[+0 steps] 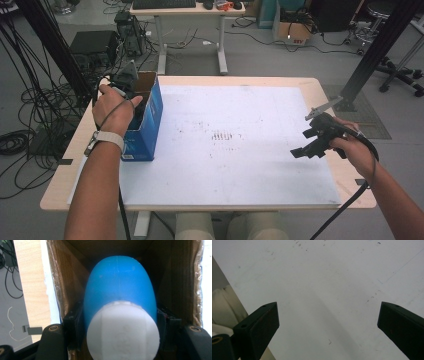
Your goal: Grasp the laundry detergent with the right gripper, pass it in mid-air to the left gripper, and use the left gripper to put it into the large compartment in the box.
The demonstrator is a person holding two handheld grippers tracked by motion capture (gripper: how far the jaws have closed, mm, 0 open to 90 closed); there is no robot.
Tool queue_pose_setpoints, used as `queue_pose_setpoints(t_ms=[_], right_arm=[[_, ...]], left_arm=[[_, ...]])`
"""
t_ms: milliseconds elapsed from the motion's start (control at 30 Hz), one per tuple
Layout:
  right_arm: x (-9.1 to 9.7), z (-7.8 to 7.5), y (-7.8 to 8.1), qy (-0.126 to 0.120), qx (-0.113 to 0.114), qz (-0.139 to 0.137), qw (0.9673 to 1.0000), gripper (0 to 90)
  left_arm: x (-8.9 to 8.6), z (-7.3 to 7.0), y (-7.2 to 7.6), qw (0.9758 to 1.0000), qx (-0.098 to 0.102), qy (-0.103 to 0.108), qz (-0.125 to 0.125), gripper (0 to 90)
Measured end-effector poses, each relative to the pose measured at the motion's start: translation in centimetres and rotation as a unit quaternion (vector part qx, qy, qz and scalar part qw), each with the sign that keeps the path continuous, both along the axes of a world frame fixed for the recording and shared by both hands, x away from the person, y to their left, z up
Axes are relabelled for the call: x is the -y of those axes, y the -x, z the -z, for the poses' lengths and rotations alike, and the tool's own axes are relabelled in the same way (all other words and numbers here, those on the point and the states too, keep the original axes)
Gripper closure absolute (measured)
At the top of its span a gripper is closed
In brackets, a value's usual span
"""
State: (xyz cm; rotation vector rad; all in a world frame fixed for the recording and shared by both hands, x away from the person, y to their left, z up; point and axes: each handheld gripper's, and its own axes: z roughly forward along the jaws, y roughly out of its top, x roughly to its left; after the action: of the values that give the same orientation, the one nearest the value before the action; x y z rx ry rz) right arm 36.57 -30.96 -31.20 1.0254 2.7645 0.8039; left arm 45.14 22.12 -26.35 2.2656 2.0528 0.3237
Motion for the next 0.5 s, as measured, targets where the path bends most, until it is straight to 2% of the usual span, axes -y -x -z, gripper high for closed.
queue_pose_setpoints(t_ms=[100, 133, 167, 500], right_arm=[[-0.05, 0.03, -0.02, 0.001, 0.0, -0.001, 1.0, 3.8], [-0.03, 0.12, -0.16, -0.001, 0.006, -0.011, 0.9999, 3.8], [-0.12, 0.05, -0.02, 0.002, -0.001, -0.001, 1.0, 3.8], [-0.27, 0.15, -0.09, 0.003, -0.003, -0.004, 1.0, 3.8]], left_arm=[[-0.03, 0.0, -0.01, 1.0, 0.0, 0.001, -0.001, 37.2], [-0.04, 0.0, -0.01, 1.0, 0.0, 0.001, -0.001, 37.2], [-0.08, -0.01, -0.03, 1.0, -0.001, 0.002, 0.0, 37.2], [-0.18, 0.03, -0.12, 1.0, 0.002, 0.005, 0.001, 37.2]])
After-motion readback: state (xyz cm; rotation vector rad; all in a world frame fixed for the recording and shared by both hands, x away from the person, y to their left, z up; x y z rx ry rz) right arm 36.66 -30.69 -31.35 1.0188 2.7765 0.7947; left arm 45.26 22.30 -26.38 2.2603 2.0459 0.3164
